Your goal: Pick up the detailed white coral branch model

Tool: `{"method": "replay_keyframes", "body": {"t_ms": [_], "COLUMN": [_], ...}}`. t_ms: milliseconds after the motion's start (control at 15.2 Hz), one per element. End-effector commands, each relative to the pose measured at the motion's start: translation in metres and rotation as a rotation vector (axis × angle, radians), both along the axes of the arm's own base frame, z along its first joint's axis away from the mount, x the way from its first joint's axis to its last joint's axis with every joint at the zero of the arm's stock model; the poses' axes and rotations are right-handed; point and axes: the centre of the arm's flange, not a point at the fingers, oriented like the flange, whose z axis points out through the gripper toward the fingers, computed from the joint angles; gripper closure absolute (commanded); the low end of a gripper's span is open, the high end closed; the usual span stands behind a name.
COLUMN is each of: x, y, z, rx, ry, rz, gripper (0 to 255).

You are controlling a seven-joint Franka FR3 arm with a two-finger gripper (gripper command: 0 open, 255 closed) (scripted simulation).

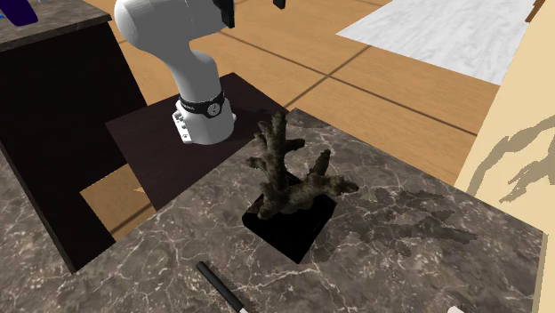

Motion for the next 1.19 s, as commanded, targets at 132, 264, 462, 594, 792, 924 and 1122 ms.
{"method": "replay_keyframes", "body": {"t_ms": [132, 264, 462, 594, 792, 924, 1122], "x": [0.016, 0.032, 0.057, 0.074, 0.101, 0.101, 0.101], "y": [-0.013, -0.025, -0.044, -0.057, -0.075, -0.075, -0.075], "z": [-0.011, -0.021, -0.035, -0.045, -0.057, -0.063, -0.079], "rx": [0.004, 0.009, 0.016, 0.020, 0.027, 0.027, 0.027], "ry": [-0.030, -0.059, -0.104, -0.134, -0.178, -0.178, -0.178], "rz": [0.003, 0.005, 0.009, 0.011, 0.015, 0.015, 0.015], "gripper": [0, 0, 0, 0, 0, 0, 0]}}
